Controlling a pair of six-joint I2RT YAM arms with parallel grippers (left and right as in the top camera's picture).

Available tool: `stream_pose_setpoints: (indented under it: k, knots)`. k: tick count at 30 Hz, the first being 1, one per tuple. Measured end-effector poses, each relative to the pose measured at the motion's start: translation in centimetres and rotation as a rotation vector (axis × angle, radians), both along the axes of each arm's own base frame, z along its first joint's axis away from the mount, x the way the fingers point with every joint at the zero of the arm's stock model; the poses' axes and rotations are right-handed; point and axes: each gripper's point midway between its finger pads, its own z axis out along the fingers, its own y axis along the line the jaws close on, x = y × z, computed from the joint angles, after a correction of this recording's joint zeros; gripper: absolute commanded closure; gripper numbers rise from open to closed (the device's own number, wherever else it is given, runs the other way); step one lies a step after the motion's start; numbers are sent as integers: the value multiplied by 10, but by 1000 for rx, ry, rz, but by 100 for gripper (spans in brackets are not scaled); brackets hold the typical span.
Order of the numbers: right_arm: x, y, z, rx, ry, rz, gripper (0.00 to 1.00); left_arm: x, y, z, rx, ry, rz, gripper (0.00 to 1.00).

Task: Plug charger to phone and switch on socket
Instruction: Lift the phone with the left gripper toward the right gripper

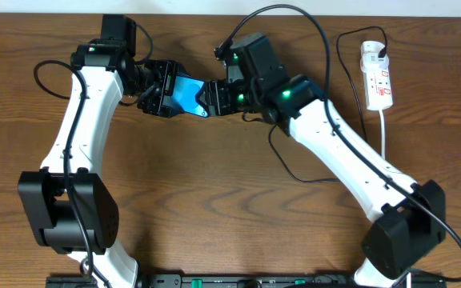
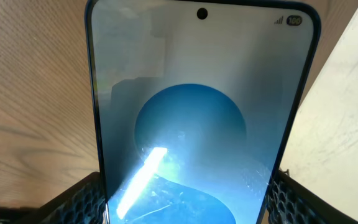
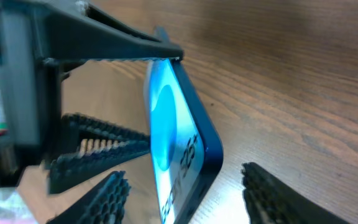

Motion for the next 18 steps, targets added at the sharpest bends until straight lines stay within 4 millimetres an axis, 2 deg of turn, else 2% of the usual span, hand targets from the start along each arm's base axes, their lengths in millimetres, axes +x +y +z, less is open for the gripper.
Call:
stream_pose_setpoints:
  k: [3, 14, 18]
  knots:
    - [3, 2, -5, -7, 2, -26, 52, 0, 0, 0, -5, 6, 6, 93]
    - [8, 17, -3, 14, -33, -54, 61, -2, -7, 5, -53, 16, 2, 93]
    - [10, 20, -13, 11, -11, -64, 67, -2, -7, 5, -55, 16, 1, 93]
